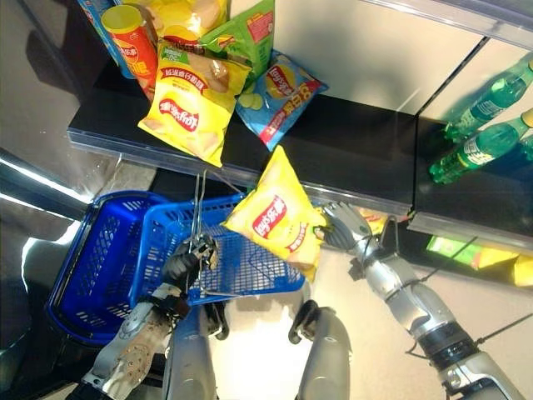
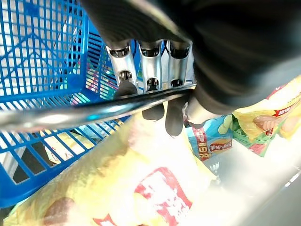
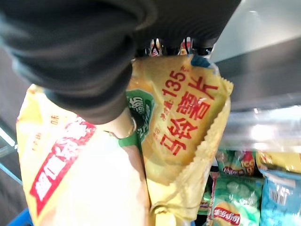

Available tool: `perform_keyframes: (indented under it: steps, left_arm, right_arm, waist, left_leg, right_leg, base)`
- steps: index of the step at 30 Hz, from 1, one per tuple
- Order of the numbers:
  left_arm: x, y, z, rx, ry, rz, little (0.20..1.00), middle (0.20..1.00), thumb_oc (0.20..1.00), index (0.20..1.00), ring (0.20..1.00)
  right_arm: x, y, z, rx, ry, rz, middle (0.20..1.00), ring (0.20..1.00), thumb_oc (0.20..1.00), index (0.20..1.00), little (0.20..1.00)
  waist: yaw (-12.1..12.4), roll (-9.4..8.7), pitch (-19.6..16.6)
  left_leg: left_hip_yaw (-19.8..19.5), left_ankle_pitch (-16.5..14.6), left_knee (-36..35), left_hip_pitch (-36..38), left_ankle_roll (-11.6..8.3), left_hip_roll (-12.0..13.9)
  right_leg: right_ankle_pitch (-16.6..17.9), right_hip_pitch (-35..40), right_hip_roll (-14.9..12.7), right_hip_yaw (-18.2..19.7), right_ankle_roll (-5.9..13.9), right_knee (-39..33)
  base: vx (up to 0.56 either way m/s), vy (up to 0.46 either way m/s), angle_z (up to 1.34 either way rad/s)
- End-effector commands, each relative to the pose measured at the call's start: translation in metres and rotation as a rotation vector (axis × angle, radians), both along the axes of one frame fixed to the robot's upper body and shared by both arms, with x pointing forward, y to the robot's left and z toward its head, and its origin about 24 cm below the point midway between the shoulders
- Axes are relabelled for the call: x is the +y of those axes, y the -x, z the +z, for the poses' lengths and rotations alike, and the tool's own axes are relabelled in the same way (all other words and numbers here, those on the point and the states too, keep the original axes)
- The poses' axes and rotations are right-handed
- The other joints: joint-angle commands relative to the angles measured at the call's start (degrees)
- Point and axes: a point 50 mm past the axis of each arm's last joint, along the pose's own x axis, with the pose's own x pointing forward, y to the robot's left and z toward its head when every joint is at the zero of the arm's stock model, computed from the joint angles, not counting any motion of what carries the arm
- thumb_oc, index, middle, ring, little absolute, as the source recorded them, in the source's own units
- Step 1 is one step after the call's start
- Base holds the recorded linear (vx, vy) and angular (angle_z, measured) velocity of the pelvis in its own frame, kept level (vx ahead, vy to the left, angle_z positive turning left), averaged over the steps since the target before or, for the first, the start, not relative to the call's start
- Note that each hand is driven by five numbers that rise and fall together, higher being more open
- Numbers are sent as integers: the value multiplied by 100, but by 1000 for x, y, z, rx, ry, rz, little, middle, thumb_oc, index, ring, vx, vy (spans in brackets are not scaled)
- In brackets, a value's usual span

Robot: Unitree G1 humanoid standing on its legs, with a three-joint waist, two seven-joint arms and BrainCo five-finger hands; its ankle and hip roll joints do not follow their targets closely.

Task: Pick up the snacks into the basket

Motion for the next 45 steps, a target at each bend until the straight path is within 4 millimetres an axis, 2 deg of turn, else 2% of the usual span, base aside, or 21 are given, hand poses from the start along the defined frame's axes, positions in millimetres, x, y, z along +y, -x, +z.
perform_keyframes:
  steps: [1,2,3,4,5,8,10,11,12,14,16,18,19,23,26,31,37,42,43,44,45]
  left_arm:
    - [-16,-1,65,-306,149,-80,200,200,200,200,200]
    - [-16,-1,66,-307,148,-78,200,200,200,200,200]
    - [-19,0,66,-303,163,-102,200,200,200,200,200]
    - [-18,0,67,-305,163,-100,200,200,200,200,200]
    - [-21,0,69,-307,169,-122,200,200,200,200,200]
    - [-23,1,71,-311,175,-144,200,200,200,200,200]
    - [-26,1,72,-312,187,-161,200,200,200,200,200]
    - [-30,0,74,-313,195,-181,200,200,200,200,200]
    - [-30,0,74,-313,195,-180,200,200,200,200,200]
    - [-36,0,74,-307,209,-216,200,200,200,200,200]
    - [-41,-1,75,-312,214,-240,200,200,200,200,200]
    - [-45,-2,77,-320,209,-269,200,200,200,200,200]
    - [-44,-2,78,-321,209,-266,200,200,200,200,200]
    - [-59,-5,85,-347,222,-336,200,200,200,200,200]
    - [-64,-6,86,-355,223,-363,200,200,200,200,200]
    - [-76,-8,91,-373,236,-417,200,200,200,200,200]
    - [-83,-10,97,-393,238,-449,200,200,200,200,200]
    - [-89,-8,97,-395,244,-471,200,200,200,200,200]
    - [-90,-9,98,-398,248,-472,200,200,200,200,200]
    - [-90,-9,98,-398,248,-473,200,200,200,200,200]
    - [-90,-9,99,-401,244,-473,200,200,200,200,200]
  right_arm:
    - [11,-26,29,-22,44,-9,200,200,200,200,200]
    - [12,-27,29,-23,43,-8,200,200,200,200,200]
    - [23,-38,37,-10,60,-4,200,200,200,200,200]
    - [24,-39,37,-11,60,-2,200,200,200,200,200]
    - [32,-51,46,-3,73,-15,200,200,200,200,200]
    - [39,-64,54,-1,92,-31,200,200,200,200,200]
    - [50,-75,62,-3,112,-36,200,200,200,200,200]
    - [62,-85,66,7,145,-38,200,200,200,200,200]
    - [62,-85,66,6,145,-37,200,200,200,200,200]
    - [81,-98,48,92,241,-48,200,200,200,200,200]
    - [97,-101,29,158,329,-42,200,200,200,200,200]
    - [111,-98,7,224,439,-16,200,200,200,200,200]
    - [113,-99,7,221,441,-14,200,200,200,200,200]
    - [135,-86,-29,306,589,45,200,200,200,200,200]
    - [140,-86,-32,324,618,44,200,200,200,200,200]
    - [139,-77,-53,408,610,39,200,200,200,200,200]
    - [148,-71,-61,453,565,58,200,200,200,200,200]
    - [139,-70,-70,500,512,14,200,200,200,200,200]
    - [135,-72,-66,459,510,-3,677,677,677,677,677]
    - [135,-73,-67,458,510,-4,1000,1000,1000,1000,1000]
    - [133,-73,-66,450,522,-6,1000,1000,1000,1000,1000]
  waist:
    - [164,158,-229]
    - [155,154,-220]
    - [229,171,-212]
    - [218,168,-202]
    - [282,178,-191]
    - [334,190,-183]
    - [389,200,-169]
    - [457,202,-171]
    - [452,202,-166]
    - [559,239,-151]
    - [627,276,-141]
    - [699,302,-135]
    - [685,301,-130]
    - [807,360,-111]
    - [853,382,-102]
    - [986,418,-92]
    - [1044,446,-58]
    - [1073,523,-49]
    - [1069,539,-53]
    - [1072,541,-52]
    - [1066,548,-49]
  left_leg:
    - [97,-176,-207,413,63,-76]
    - [97,-176,-206,412,63,-74]
    - [90,-179,-196,412,67,-81]
    - [91,-181,-193,411,67,-79]
    - [84,-183,-194,410,69,-84]
    - [74,-183,-189,406,70,-91]
    - [69,-176,-197,399,72,-103]
    - [60,-170,-198,385,75,-116]
    - [60,-170,-198,385,75,-116]
    - [34,-158,-221,372,82,-139]
    - [5,-140,-218,341,83,-172]
    - [-20,-134,-213,327,84,-196]
    - [-22,-136,-210,326,84,-194]
    - [-70,-104,-270,348,109,-269]
    - [-95,-92,-294,359,118,-297]
    - [-133,-67,-359,412,145,-371]
    - [-174,-63,-356,404,166,-422]
    - [-177,-61,-335,382,179,-435]
    - [-182,-49,-341,378,173,-442]
    - [-181,-47,-343,380,174,-443]
    - [-180,-46,-342,385,176,-449]
  right_leg:
    - [529,175,-62,65,583,-192]
    - [531,176,-59,64,583,-194]
    - [545,179,-63,46,571,-182]
    - [546,177,-62,48,571,-181]
    - [556,181,-67,43,570,-180]
    - [568,183,-70,27,565,-174]
    - [580,199,-69,17,558,-192]
    - [599,217,-64,5,553,-218]
    - [599,219,-63,4,553,-218]
    - [610,222,-67,-15,546,-216]
    - [615,223,-75,-34,542,-218]
    - [612,230,-80,-50,543,-212]
    - [612,231,-78,-51,543,-213]
    - [633,252,-96,-82,562,-196]
    - [640,261,-105,-93,567,-193]
    - [666,338,-151,-151,606,-188]
    - [684,341,-167,-120,603,-186]
    - [652,327,-193,-156,596,-157]
    - [654,326,-203,-154,605,-152]
    - [655,327,-204,-154,606,-152]
    - [659,317,-208,-148,613,-136]
  base:
    - [0,0,0]
    - [0,0,0]
    - [0,0,0]
    - [-35,-7,0]
    - [0,0,0]
    - [0,0,0]
    - [-37,-7,3]
    - [-30,-7,4]
    - [-40,-6,1]
    - [-40,2,1]
    - [-32,0,3]
    - [-19,4,14]
    - [-10,9,13]
    - [-13,6,9]
    - [-8,5,13]
    - [7,6,11]
    - [0,4,5]
    - [-1,11,3]
    - [0,0,0]
    - [0,0,0]
    - [0,0,0]
